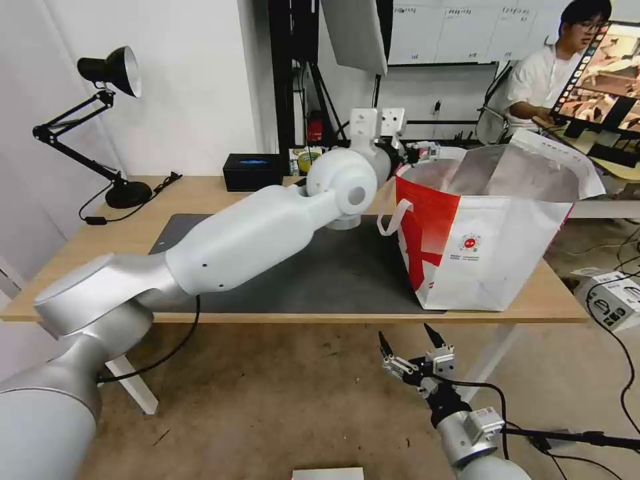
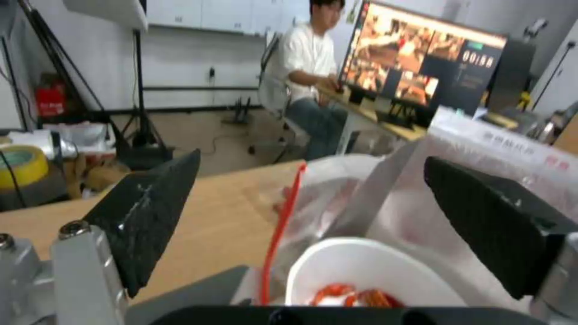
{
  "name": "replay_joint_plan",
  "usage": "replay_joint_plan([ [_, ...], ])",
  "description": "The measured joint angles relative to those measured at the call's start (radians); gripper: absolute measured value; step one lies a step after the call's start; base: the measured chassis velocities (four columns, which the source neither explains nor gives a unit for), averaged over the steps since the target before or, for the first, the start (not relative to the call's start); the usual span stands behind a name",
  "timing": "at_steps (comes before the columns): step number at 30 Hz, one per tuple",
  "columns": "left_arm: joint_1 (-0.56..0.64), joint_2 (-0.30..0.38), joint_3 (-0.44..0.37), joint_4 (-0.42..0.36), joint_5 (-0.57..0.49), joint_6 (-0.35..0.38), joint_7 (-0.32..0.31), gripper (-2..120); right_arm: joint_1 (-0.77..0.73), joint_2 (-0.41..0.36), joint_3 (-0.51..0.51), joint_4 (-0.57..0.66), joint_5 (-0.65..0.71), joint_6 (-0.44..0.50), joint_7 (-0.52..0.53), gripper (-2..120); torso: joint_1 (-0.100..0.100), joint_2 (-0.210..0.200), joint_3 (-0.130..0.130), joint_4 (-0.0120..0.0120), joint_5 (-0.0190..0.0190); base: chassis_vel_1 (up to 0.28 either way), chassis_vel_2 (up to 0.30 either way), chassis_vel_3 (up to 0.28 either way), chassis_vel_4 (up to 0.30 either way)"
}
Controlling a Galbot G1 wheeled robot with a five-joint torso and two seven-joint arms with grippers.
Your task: Pick up the trash from the table and place it into the takeout bag.
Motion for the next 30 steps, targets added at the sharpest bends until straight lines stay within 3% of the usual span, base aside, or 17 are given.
replay_joint_plan([
  [11,0.118,0.169,-0.036,-0.100,0.150,-0.159,0.106,100,0.000,0.000,0.000,0.000,0.000,0.000,0.000,100,0.000,0.000,0.000,-0.0001,0.0000,0.000,0.000,0.000,0.000],
  [14,0.158,0.208,-0.056,-0.120,0.181,-0.171,0.124,100,0.000,0.000,0.000,0.000,0.000,0.000,0.000,100,0.000,0.000,0.000,-0.0001,0.0000,0.000,0.000,0.000,0.000],
  [18,0.249,0.281,-0.112,-0.163,0.221,-0.186,0.144,100,0.000,0.000,0.000,0.000,0.000,0.000,0.000,100,0.000,0.000,0.000,0.0003,-0.0002,0.000,0.000,0.000,0.000],
  [21,0.360,0.339,-0.214,-0.205,0.262,-0.199,0.162,100,0.000,0.000,0.000,0.000,0.000,0.000,0.000,100,0.000,0.000,0.000,0.0001,-0.0001,0.000,0.000,0.000,0.000],
  [26,0.446,0.386,-0.297,-0.242,0.292,-0.204,0.177,100,0.000,0.000,0.000,0.000,0.000,0.000,0.000,100,0.000,0.000,0.000,0.0001,-0.0002,0.000,0.000,0.000,0.000],
  [29,0.584,0.441,-0.410,-0.292,0.333,-0.206,0.196,100,0.000,0.000,0.000,0.000,0.000,0.000,0.000,100,0.000,0.000,0.000,0.0001,-0.0001,0.000,0.000,0.000,0.000],
  [30,0.584,0.441,-0.410,-0.292,0.333,-0.206,0.196,100,0.000,0.000,0.000,0.000,0.000,0.000,0.000,100,0.000,0.000,0.000,0.0001,-0.0001,0.000,0.000,0.000,0.000],
])
